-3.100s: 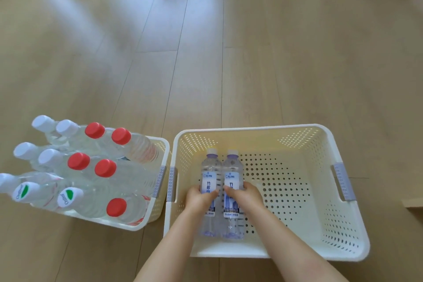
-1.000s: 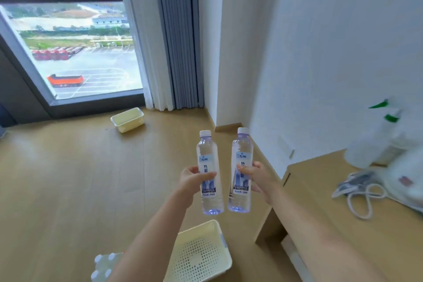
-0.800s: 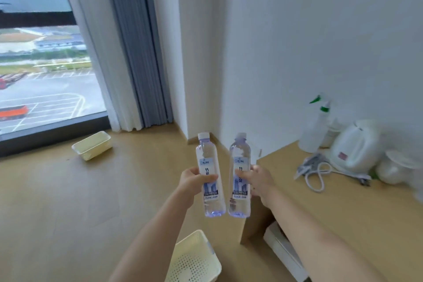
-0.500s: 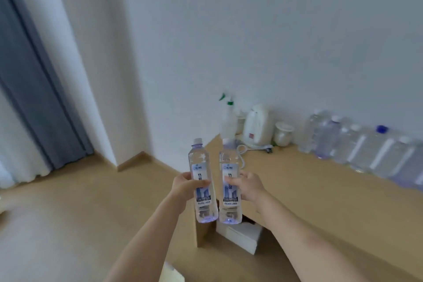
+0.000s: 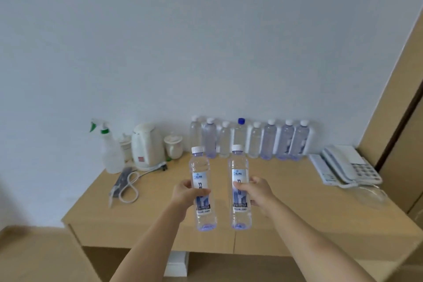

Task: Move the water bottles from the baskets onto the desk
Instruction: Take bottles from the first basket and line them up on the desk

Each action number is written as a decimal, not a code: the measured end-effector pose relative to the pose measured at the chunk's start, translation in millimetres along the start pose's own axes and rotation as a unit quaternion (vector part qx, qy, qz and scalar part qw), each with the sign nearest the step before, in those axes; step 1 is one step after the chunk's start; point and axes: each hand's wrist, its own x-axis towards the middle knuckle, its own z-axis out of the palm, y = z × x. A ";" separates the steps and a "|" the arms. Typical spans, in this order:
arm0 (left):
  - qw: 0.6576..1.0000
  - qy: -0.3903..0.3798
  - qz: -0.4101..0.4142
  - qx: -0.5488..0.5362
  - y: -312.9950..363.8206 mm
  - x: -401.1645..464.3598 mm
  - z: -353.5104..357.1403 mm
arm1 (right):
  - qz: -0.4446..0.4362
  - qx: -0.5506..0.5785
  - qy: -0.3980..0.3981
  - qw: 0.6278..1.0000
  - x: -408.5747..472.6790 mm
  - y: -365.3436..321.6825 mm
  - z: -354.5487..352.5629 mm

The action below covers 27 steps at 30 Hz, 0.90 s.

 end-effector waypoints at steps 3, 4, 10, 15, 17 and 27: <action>1.000 -0.013 0.007 0.004 6.5 23.3 36.9 | -0.011 -0.010 0.012 1.000 29.8 1.5 -31.7; 1.000 -0.012 0.008 0.004 7.4 30.9 47.2 | -0.013 -0.016 0.014 1.000 39.7 1.6 -39.3; 1.000 0.015 0.012 0.010 12.9 66.0 78.5 | -0.017 -0.024 0.004 1.000 88.7 1.0 -60.8; 0.998 0.062 0.005 -0.002 16.8 95.3 69.5 | -0.019 -0.051 -0.014 0.998 127.3 1.4 -44.0; 0.997 0.077 0.000 -0.001 15.9 113.6 61.6 | -0.019 -0.056 -0.017 0.998 144.3 1.3 -32.3; 0.990 0.124 0.025 0.064 21.6 217.5 20.0 | -0.058 -0.073 0.027 0.995 227.8 -14.9 35.9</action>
